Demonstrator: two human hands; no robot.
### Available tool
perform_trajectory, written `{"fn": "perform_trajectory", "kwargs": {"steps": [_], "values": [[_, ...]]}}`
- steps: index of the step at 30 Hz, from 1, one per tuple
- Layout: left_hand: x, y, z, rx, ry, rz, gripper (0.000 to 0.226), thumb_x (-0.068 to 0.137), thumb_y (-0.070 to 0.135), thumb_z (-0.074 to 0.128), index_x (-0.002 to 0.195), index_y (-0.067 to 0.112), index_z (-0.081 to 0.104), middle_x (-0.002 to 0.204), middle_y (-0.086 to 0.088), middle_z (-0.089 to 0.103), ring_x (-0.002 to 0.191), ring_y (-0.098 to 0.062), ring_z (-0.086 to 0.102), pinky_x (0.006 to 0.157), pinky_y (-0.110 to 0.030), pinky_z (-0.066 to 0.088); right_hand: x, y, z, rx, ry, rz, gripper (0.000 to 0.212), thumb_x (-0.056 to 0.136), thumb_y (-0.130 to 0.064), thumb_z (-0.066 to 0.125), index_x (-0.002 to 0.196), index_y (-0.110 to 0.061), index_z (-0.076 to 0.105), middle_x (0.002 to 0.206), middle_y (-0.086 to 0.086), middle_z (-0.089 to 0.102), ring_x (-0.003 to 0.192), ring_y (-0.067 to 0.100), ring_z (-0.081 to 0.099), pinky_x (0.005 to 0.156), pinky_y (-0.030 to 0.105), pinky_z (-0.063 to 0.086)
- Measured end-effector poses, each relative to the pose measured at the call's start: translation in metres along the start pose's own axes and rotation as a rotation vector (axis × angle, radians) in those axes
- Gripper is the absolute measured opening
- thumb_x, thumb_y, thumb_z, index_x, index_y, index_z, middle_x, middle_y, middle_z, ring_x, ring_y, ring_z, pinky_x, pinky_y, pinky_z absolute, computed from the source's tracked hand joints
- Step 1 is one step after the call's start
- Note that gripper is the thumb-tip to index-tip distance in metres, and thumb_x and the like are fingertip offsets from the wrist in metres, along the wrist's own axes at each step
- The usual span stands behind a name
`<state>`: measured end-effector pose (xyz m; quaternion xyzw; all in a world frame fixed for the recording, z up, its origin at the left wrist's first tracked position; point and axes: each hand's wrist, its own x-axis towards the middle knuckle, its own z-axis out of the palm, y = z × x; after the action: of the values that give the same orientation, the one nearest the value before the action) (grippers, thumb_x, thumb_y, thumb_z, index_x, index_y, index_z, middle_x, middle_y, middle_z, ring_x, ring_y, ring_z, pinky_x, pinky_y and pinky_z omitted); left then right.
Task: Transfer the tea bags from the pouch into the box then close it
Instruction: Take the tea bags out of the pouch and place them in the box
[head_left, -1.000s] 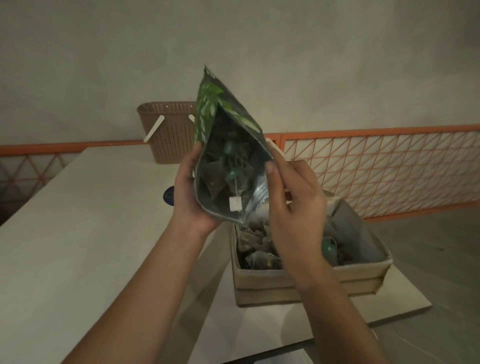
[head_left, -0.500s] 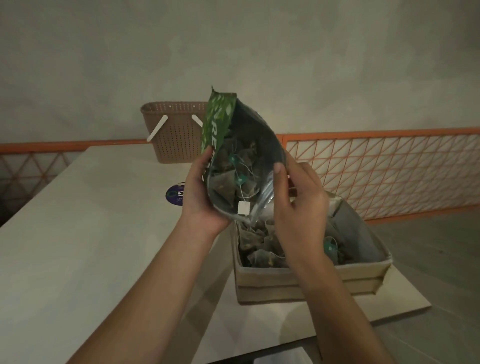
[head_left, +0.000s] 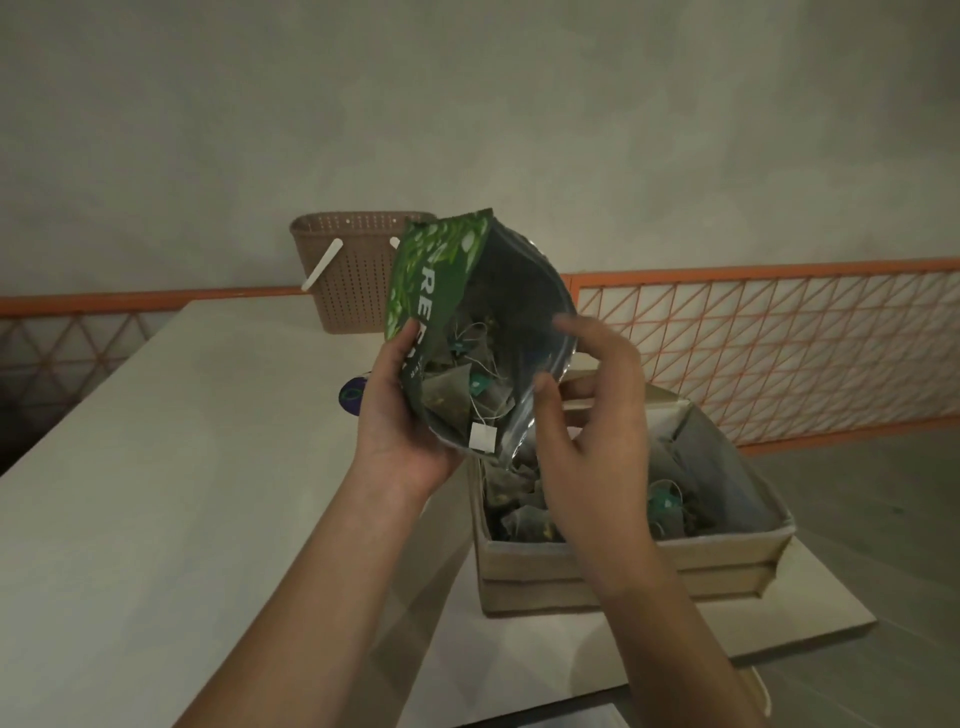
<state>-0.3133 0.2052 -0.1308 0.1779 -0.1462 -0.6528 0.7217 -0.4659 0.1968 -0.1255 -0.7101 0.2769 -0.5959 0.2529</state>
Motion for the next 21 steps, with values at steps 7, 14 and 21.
{"fn": "perform_trajectory", "kwargs": {"steps": [7,14,21], "values": [[-0.005,-0.004,0.004,0.046,0.081,0.087,0.058,0.092,0.047,0.062,0.138,0.012,0.064,0.146,-0.013,0.059,0.138,-0.030,0.054,0.118,-0.044,0.040,-0.009,-0.005,0.019,-0.264,-0.186,0.071,0.032,0.081,-0.055,0.062,0.107,-0.038,0.070,0.126,-0.006,0.040,0.118,0.012,0.048,0.084,0.026,0.054],[-0.008,-0.007,0.007,0.088,0.100,0.114,0.052,0.094,0.048,0.059,0.133,0.014,0.068,0.136,-0.012,0.067,0.125,-0.029,0.064,0.099,-0.041,0.055,-0.007,-0.012,0.024,-0.529,-0.284,0.149,0.030,0.084,-0.055,0.064,0.111,-0.042,0.068,0.123,-0.003,0.045,0.118,0.017,0.039,0.080,0.031,0.046],[-0.013,-0.003,0.009,0.053,0.075,0.054,0.057,0.095,0.054,0.051,0.104,0.006,0.082,0.118,-0.019,0.073,0.105,-0.032,0.069,0.085,-0.038,0.060,-0.002,-0.008,0.013,0.155,-0.120,0.239,0.012,0.083,-0.030,0.075,0.094,-0.035,0.073,0.125,-0.007,0.042,0.122,0.010,0.048,0.095,0.026,0.053]]}}
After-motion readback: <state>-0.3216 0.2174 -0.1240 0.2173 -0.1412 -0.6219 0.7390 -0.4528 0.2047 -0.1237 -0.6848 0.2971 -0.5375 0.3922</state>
